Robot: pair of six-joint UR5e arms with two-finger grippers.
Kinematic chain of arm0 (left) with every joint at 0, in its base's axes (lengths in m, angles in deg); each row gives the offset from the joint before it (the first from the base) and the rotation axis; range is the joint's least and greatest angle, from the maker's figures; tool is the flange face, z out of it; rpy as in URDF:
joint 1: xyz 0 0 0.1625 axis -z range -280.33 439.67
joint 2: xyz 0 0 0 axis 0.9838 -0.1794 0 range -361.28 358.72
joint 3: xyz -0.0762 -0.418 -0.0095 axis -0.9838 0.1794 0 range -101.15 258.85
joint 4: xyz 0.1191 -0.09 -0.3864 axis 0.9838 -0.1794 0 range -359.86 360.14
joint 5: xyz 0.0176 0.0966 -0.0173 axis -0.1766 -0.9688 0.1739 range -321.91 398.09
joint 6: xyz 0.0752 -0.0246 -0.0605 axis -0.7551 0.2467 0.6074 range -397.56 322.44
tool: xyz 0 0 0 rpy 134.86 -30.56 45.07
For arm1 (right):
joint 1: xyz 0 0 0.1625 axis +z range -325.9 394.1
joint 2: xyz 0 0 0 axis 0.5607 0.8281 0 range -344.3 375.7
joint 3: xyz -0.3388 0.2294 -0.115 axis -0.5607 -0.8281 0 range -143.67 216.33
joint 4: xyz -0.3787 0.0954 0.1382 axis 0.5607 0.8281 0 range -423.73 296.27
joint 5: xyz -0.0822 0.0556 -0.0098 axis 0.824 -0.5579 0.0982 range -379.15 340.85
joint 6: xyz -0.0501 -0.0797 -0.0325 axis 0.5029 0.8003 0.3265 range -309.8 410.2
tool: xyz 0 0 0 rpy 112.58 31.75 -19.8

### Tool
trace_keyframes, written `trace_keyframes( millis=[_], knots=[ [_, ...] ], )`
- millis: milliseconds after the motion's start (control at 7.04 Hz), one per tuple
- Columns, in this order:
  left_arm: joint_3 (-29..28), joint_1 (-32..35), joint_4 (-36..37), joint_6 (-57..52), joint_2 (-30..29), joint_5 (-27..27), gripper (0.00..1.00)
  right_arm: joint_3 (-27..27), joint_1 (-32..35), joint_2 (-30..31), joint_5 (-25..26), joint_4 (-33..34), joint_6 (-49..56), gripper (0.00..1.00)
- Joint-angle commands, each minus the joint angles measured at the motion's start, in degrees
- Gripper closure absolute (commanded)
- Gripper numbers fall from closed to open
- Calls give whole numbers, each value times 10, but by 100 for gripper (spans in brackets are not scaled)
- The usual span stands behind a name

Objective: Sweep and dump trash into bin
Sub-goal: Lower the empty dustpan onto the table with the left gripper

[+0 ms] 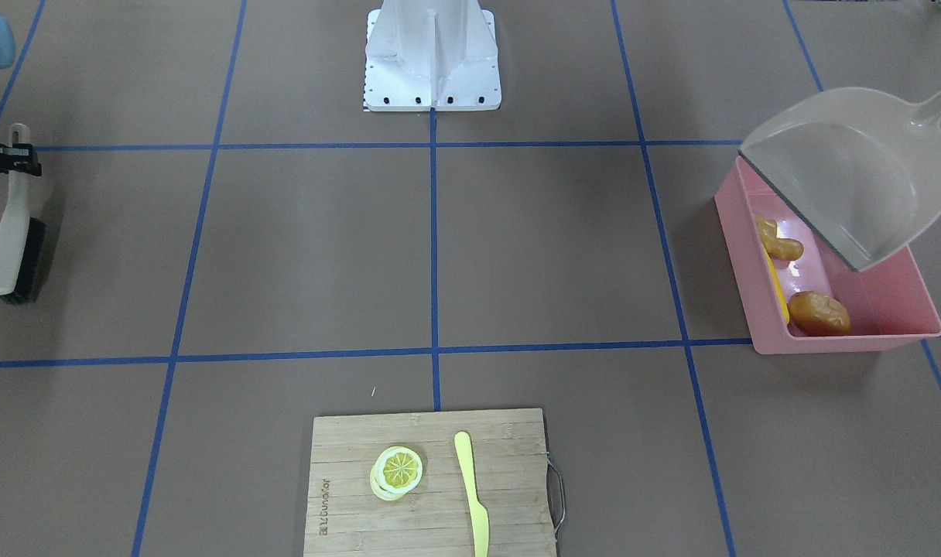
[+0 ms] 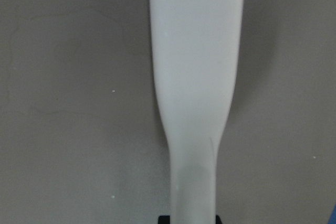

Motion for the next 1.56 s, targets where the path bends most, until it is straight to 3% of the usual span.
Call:
trace_keyframes(
  millis=[0, 142, 284, 426, 710, 1136, 1278, 1420],
  knots=[
    [-35, -140, -159, 62, -20, -6, 100, -11, -2, -4, -3, -1, -1, 56],
    [-80, -224, -249, 103, -54, -76, 100, -11, -2, -4, -5, -1, -1, 37],
    [-132, -302, -354, 191, -96, -144, 100, -11, -2, -3, -7, -1, -1, 26],
    [-158, -360, -393, 236, -125, -203, 100, -6, -1, -3, -8, -2, -1, 0],
    [-218, -398, -389, 281, -207, -223, 100, 9, 5, -10, -7, -3, -3, 0],
    [-264, -421, -369, 316, -258, -242, 100, 35, 147, -73, 14, 6, 1, 0],
    [-272, -422, -368, 320, -263, -241, 95, 27, 178, -69, 42, 5, 1, 0],
    [-272, -421, -369, 320, -263, -240, 80, 13, 190, -70, 84, 0, 0, 0]
  ],
)
